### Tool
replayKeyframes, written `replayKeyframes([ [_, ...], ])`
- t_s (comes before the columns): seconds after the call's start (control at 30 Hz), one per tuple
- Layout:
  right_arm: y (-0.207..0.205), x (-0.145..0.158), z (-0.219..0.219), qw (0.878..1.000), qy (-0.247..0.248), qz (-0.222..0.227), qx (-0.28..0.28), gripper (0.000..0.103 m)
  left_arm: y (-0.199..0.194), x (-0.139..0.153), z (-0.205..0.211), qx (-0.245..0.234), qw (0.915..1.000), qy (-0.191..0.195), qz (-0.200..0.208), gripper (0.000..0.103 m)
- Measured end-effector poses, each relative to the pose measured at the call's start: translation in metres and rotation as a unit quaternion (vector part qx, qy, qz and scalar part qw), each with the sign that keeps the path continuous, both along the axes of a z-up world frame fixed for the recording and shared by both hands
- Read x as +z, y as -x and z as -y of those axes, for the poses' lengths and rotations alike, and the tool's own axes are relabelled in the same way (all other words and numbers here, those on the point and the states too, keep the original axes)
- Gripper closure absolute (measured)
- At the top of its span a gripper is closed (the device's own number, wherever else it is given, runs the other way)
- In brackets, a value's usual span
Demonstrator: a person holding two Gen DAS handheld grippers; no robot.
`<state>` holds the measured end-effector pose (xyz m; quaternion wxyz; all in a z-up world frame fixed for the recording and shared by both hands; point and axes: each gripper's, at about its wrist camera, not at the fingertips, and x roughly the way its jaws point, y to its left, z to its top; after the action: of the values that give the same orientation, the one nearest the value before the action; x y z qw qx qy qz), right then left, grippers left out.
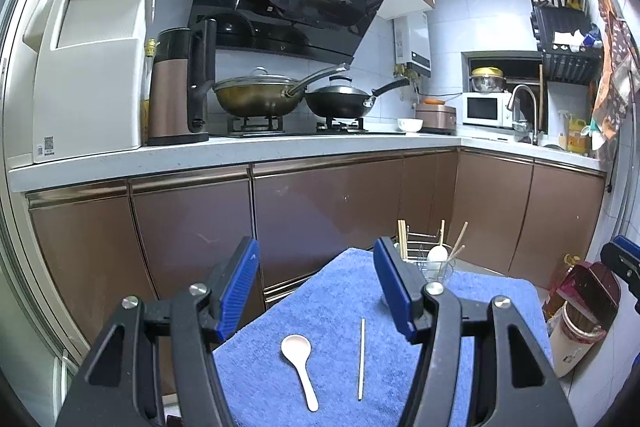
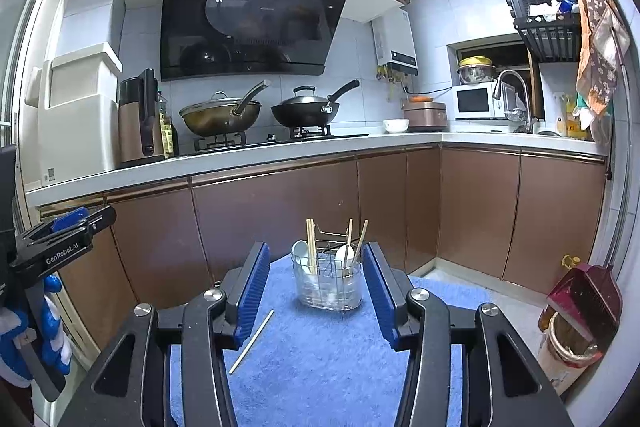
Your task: Organize utensils
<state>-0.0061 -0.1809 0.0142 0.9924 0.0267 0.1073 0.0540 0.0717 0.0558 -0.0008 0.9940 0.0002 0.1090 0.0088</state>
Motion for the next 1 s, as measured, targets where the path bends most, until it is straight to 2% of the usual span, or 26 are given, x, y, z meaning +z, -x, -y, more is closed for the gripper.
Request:
replayKeyframes([
  [0.47,-0.037,-0.015,0.000,0.999,-0.005,-0.031,0.009,0.057,-0.030,-0.013,0.014,-0.004,0.9996,-0.012,-0.026,0.045],
  [0.77,-0.085,-0.040,-0.009,0.996,-0.006,-0.080,0.029,0.057,-0.076,-0.046,0.009,-0.005,0.9965,-0.007,-0.084,0.045],
  [1.0,-0.130,-0.069,-0.026,0.990,-0.001,-0.132,0.050,0.057,-0.117,-0.080,-0.001,-0.001,0.9905,-0.001,-0.138,0.045],
])
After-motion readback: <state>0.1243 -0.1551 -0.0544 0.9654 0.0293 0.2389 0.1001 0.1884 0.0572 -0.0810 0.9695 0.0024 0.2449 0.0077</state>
